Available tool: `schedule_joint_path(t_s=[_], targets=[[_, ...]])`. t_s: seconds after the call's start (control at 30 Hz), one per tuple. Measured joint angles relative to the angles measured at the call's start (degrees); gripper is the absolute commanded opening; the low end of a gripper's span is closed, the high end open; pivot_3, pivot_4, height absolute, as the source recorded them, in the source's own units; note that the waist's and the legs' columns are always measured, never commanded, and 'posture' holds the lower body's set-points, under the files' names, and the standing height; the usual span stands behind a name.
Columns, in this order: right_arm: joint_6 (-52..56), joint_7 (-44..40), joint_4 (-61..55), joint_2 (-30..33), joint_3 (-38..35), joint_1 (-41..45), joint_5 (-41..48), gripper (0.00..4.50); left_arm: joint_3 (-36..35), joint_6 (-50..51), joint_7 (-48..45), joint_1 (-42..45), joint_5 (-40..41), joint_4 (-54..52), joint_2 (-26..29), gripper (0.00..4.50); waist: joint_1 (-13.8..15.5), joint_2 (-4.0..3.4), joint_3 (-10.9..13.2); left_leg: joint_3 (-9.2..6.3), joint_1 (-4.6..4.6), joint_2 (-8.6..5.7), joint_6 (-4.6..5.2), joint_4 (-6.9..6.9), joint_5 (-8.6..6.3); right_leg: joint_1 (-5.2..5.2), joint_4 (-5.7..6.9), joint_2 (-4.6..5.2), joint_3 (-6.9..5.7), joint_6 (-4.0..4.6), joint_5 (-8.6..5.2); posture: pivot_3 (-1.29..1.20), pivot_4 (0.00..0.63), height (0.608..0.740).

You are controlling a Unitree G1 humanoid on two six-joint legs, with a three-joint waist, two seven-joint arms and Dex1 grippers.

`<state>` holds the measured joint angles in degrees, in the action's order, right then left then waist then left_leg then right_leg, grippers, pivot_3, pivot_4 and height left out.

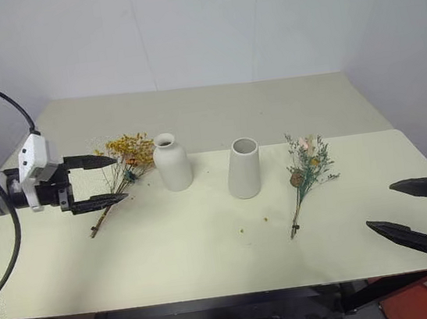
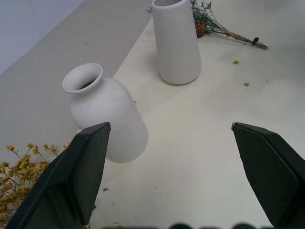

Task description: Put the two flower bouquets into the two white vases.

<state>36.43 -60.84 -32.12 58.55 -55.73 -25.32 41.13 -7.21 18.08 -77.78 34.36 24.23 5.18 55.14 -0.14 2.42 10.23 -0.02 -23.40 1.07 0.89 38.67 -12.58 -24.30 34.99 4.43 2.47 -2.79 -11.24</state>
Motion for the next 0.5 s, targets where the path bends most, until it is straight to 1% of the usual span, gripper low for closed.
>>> schedule_joint_path(t_s=[0.27,0.37,0.43,0.5], targets=[[-0.74,-0.31,2.91,0.26,5.38,3.21,-3.82,4.50,-1.00,1.34,2.30,-2.19,0.88,-4.04,0.09,4.42,0.26,0.00,0.00,0.00,-0.01,-0.01,0.00,0.00,0.00,0.00,0.01,0.00,0.00,-0.01,0.00,0.00,0.150,0.740],[1.91,-0.02,3.35,1.92,5.47,3.76,-4.03,4.50,-1.03,1.82,3.12,-2.33,1.13,-4.44,0.08,4.42,0.26,0.00,0.00,0.01,0.03,-0.01,0.00,0.00,0.00,0.01,0.03,-0.01,0.01,-0.01,0.00,0.00,0.150,0.740],[3.00,0.33,2.76,2.82,5.48,3.18,-6.01,4.50,-1.02,1.80,3.50,-2.32,1.12,-4.43,-0.07,4.42,0.28,0.00,0.00,0.02,0.02,-0.01,0.00,0.00,0.00,0.00,0.02,0.00,0.00,0.00,0.00,0.00,0.150,0.740],[7.57,1.64,1.29,4.71,5.42,2.40,-7.12,4.50,-1.01,1.78,3.93,-2.31,1.05,-4.32,-0.28,4.42,0.32,-0.01,0.01,0.02,0.01,-0.02,-0.01,-0.01,0.00,0.00,0.03,0.00,0.00,-0.01,0.00,0.00,0.150,0.740]])
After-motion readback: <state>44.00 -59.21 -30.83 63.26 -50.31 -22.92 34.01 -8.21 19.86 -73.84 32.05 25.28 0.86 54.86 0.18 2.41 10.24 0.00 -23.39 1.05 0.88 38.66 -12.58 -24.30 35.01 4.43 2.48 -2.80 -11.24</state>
